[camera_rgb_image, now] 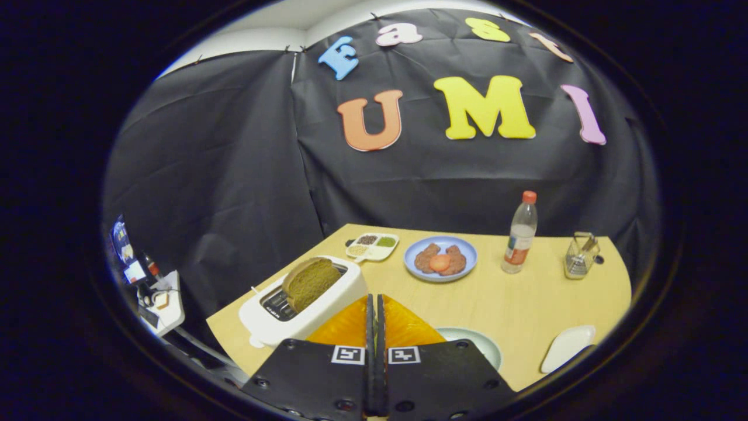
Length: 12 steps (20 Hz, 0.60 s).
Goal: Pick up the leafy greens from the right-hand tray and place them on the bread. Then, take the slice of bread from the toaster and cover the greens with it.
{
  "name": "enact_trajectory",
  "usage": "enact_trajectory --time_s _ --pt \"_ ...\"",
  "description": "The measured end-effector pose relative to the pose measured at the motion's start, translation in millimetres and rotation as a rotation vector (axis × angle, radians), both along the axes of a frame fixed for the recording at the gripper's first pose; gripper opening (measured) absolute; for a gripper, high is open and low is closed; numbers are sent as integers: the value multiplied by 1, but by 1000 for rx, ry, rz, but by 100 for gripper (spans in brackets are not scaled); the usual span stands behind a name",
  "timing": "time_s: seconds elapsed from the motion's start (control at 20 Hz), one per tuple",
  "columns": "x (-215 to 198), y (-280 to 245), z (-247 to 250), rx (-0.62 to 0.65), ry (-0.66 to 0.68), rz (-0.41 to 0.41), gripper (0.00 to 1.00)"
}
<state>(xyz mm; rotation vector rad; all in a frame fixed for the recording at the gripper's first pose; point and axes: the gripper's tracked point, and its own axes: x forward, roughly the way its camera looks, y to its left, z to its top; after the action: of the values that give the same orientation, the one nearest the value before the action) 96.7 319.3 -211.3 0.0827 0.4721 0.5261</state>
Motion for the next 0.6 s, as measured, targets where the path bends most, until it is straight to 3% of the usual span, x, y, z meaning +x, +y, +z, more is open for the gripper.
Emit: enact_trajectory --time_s 0.25,0.6 --pt "15 -37 -54 6 99 -94 0" --pt "39 -93 -90 -126 56 -120 0"
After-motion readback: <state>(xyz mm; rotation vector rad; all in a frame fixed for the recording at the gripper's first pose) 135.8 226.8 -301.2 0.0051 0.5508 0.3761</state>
